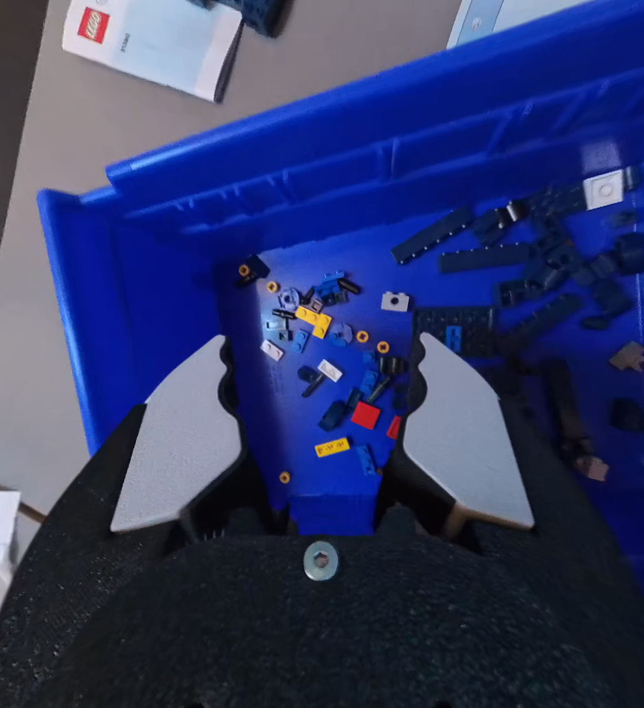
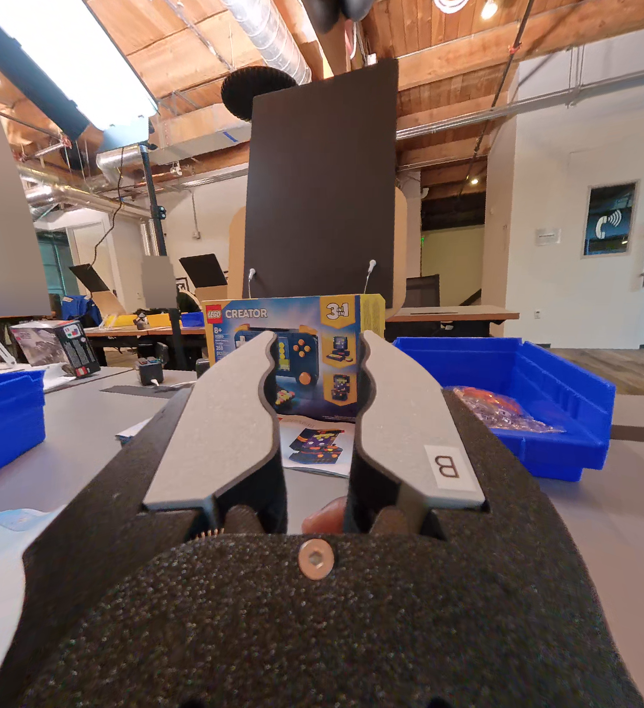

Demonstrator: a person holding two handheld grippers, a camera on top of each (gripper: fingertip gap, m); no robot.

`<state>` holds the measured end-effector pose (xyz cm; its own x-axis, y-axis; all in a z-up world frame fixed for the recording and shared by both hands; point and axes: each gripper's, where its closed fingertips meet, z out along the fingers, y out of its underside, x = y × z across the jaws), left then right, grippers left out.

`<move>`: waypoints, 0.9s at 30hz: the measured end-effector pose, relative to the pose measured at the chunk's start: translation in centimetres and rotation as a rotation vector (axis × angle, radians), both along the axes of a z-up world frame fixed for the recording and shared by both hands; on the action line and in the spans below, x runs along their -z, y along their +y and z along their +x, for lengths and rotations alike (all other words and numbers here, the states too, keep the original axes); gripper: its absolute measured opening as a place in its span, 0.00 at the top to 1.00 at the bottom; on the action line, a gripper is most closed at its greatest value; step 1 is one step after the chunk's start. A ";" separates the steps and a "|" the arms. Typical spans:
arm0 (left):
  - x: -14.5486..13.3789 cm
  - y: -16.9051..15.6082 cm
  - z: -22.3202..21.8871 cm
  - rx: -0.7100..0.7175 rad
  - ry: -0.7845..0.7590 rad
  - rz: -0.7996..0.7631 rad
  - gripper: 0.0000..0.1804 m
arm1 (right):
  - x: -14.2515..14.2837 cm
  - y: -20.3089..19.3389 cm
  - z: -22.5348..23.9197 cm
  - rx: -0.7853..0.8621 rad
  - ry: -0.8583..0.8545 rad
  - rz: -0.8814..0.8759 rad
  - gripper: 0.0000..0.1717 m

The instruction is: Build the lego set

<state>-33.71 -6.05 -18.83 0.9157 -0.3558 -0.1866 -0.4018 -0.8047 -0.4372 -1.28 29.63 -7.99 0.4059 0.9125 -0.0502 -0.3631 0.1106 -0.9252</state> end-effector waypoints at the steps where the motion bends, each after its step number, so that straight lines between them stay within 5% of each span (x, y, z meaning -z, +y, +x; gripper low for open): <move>1: 0.1 -0.9 0.3 -0.014 -0.030 -0.022 0.51 | 0.1 -0.1 -0.1 0.003 -0.010 0.009 0.78; 5: 0.4 -3.4 1.7 -0.042 -0.065 -0.096 0.51 | 0.4 -0.4 -0.7 0.005 -0.047 0.041 0.78; 12: -1.0 -3.5 3.4 -0.017 -0.031 0.008 0.57 | 0.7 -0.9 -1.2 -0.021 -0.067 0.044 0.79; 17: -1.2 -1.2 2.4 0.051 -0.011 0.061 0.82 | 0.8 -1.5 -1.7 -0.058 -0.082 0.052 0.80; 21: 1.3 1.1 -1.8 -0.060 0.008 -0.081 0.91 | 0.7 -2.1 -1.9 -0.073 -0.095 0.077 0.80; 27: 4.6 1.6 -4.0 -0.086 -0.004 -0.190 0.91 | 0.4 -2.1 -1.4 -0.076 -0.073 0.079 0.81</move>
